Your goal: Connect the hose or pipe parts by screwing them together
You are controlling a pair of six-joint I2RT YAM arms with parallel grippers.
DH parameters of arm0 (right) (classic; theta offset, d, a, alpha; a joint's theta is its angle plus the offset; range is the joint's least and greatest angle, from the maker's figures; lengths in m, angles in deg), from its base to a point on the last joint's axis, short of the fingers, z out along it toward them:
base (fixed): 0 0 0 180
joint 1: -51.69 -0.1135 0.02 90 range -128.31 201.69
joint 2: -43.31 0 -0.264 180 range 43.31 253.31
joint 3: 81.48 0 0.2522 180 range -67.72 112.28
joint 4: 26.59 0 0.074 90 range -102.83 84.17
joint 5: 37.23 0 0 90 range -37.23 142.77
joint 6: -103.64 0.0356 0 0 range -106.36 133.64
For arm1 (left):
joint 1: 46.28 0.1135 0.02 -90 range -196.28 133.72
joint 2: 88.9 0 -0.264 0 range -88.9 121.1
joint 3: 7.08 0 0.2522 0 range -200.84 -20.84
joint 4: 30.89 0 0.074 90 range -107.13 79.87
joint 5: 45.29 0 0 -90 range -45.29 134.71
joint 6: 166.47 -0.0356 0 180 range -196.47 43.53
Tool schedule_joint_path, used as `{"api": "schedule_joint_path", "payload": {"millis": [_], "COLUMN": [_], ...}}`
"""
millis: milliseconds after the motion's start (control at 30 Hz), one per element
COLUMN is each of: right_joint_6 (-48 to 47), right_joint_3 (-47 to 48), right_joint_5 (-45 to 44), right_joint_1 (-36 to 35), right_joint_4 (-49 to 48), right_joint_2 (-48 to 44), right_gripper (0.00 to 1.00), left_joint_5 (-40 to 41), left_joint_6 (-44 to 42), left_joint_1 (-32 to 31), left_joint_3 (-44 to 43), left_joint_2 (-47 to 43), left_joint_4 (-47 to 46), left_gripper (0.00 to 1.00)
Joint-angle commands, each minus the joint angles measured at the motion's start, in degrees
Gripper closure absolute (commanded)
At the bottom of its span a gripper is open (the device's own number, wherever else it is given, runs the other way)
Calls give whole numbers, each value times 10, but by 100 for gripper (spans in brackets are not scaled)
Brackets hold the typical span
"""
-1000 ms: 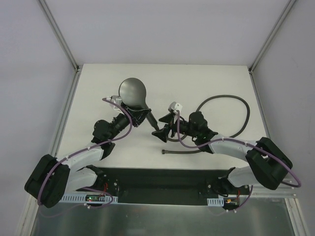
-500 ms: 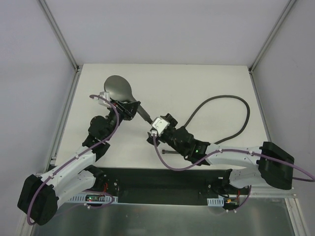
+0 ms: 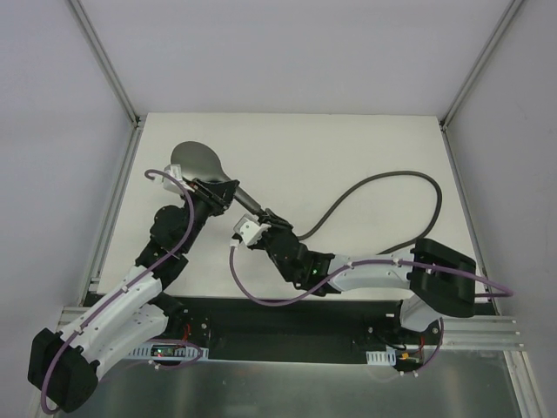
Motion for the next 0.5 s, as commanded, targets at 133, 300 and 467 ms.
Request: {"api": "schedule_joint_path", "payload": {"millis": [133, 300, 467], "right_joint_6": [98, 232, 395], "right_joint_3": [2, -43, -81], "right_joint_5": [137, 503, 775], "right_joint_1": [24, 141, 261], "right_joint_4": [-18, 13, -96], "right_joint_2": [-65, -120, -95], "right_gripper": [99, 99, 99], "left_joint_5": [-89, -142, -226], "left_joint_6": [-63, -95, -109], "left_joint_1": [-6, -7, -6], "left_joint_3": [63, 142, 150], "left_joint_2": [-9, 33, 145], "left_joint_4": [-229, -405, -602], "left_gripper": [100, 100, 100]}}
